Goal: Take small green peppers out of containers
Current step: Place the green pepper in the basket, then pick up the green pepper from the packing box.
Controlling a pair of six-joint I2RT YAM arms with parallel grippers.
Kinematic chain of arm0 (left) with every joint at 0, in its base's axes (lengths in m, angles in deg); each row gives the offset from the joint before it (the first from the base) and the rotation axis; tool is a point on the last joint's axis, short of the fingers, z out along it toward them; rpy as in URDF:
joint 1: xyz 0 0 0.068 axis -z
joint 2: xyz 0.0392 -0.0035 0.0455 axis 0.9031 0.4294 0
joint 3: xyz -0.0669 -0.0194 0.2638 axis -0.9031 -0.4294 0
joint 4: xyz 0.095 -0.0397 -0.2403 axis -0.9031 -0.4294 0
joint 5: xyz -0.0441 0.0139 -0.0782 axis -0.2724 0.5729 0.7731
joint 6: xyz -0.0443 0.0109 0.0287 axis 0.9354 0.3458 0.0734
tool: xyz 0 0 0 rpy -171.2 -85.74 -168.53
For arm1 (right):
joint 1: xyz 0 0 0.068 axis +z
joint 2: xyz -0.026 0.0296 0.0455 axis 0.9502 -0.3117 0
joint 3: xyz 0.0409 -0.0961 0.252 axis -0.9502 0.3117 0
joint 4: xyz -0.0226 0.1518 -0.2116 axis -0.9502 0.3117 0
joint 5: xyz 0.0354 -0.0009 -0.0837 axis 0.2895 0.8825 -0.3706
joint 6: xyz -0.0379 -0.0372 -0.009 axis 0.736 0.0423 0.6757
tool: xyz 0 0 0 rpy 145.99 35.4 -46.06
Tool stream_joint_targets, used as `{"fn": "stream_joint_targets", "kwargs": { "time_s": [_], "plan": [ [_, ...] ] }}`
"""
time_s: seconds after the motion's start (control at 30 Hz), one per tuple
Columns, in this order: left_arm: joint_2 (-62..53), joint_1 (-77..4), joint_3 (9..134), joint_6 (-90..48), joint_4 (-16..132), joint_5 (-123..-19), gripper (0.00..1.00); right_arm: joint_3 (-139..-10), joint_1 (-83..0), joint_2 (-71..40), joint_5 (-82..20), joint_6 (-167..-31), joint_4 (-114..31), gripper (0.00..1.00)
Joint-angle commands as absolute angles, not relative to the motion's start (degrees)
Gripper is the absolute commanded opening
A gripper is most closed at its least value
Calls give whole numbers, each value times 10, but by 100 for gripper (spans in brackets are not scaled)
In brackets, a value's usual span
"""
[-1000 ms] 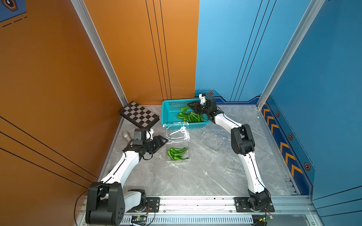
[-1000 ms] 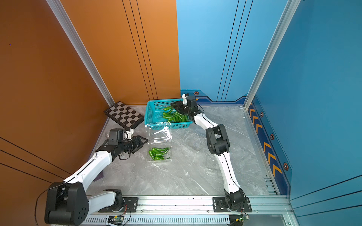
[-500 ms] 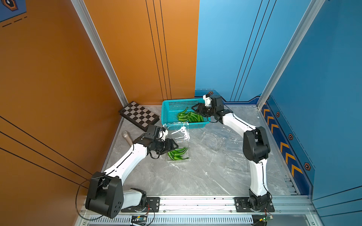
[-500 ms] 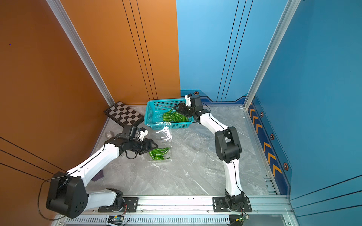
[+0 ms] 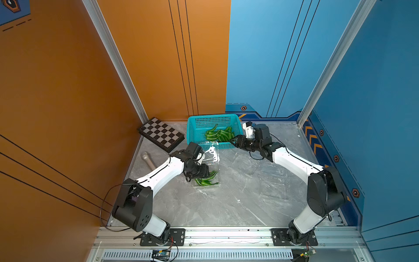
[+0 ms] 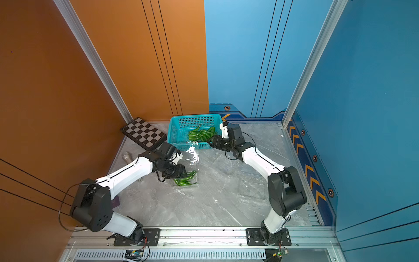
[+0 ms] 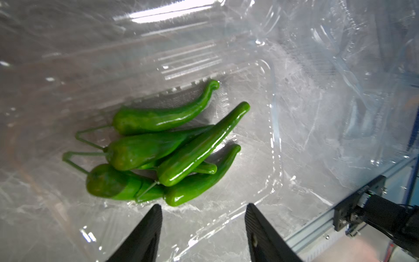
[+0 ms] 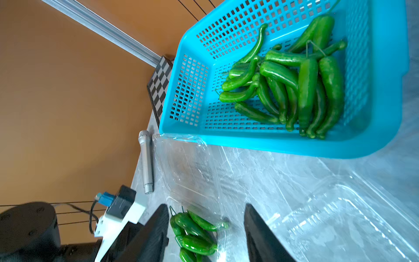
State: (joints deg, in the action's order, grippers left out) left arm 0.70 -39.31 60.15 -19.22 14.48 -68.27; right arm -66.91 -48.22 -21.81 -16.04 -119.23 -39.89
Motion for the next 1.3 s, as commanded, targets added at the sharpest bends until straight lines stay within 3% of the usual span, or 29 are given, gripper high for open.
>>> {"fn": "stream_joint_targets", "kwargs": {
  "time_s": [0.0, 0.5, 1.27],
  "plan": [
    [41, -378, 630, -238, 92, -754, 61, -645, -485, -176, -187, -1173, -390, 55],
    [98, -324, 667, -281, 83, -854, 57, -541, -548, -44, -186, -1177, -371, 55],
    [143, -292, 684, -281, 76, -879, 44, -530, -565, -38, -171, -1179, -368, 55]
  ]
}}
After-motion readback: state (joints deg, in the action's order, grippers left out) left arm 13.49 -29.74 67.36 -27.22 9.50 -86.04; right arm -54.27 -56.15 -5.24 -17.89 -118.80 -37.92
